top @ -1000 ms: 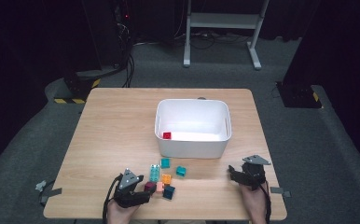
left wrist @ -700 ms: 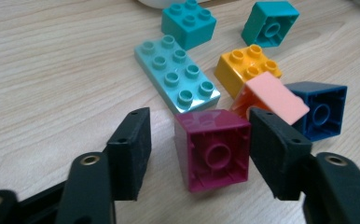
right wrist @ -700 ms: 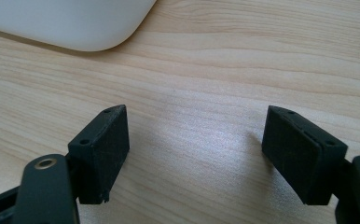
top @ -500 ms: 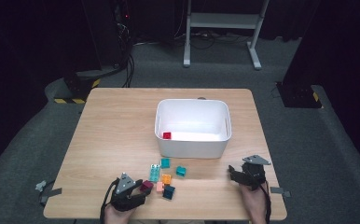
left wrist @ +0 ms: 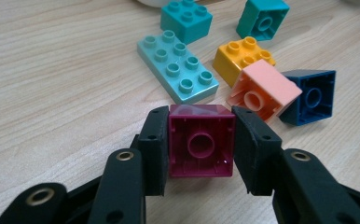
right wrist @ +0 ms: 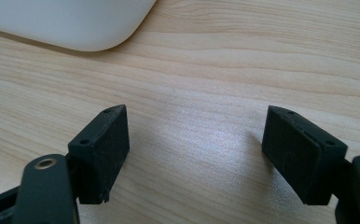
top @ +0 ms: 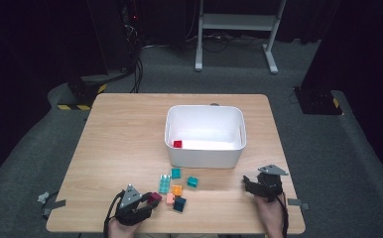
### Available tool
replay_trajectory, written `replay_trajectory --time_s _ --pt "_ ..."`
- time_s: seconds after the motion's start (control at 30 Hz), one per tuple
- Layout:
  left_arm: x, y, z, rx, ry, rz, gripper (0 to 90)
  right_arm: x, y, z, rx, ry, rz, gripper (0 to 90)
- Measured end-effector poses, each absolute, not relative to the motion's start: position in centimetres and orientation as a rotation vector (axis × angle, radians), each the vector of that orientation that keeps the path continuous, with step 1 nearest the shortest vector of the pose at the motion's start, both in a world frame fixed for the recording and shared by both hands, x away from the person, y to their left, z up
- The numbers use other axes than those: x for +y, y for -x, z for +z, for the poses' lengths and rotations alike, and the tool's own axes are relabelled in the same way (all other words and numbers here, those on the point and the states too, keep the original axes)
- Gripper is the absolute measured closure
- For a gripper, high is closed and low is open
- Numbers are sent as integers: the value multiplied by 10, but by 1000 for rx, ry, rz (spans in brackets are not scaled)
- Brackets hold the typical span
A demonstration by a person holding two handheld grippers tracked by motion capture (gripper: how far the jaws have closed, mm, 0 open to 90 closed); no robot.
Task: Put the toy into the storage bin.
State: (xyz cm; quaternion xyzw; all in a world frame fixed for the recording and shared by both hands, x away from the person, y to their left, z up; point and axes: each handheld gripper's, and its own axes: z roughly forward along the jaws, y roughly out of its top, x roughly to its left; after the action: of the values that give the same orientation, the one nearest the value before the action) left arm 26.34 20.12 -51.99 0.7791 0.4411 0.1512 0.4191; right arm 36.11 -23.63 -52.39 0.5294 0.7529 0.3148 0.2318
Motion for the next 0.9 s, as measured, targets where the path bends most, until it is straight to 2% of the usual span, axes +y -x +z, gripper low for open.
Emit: replay_trajectory --time_s 0.57,0.9 --pt "213 -290 -472 1057 -1874 320 587 -237 -361 -524 2071 -1451 866 228" --pt "218 -322 -427 1002 -1832 333 588 -236 -361 -524 2070 -1452 867 228"
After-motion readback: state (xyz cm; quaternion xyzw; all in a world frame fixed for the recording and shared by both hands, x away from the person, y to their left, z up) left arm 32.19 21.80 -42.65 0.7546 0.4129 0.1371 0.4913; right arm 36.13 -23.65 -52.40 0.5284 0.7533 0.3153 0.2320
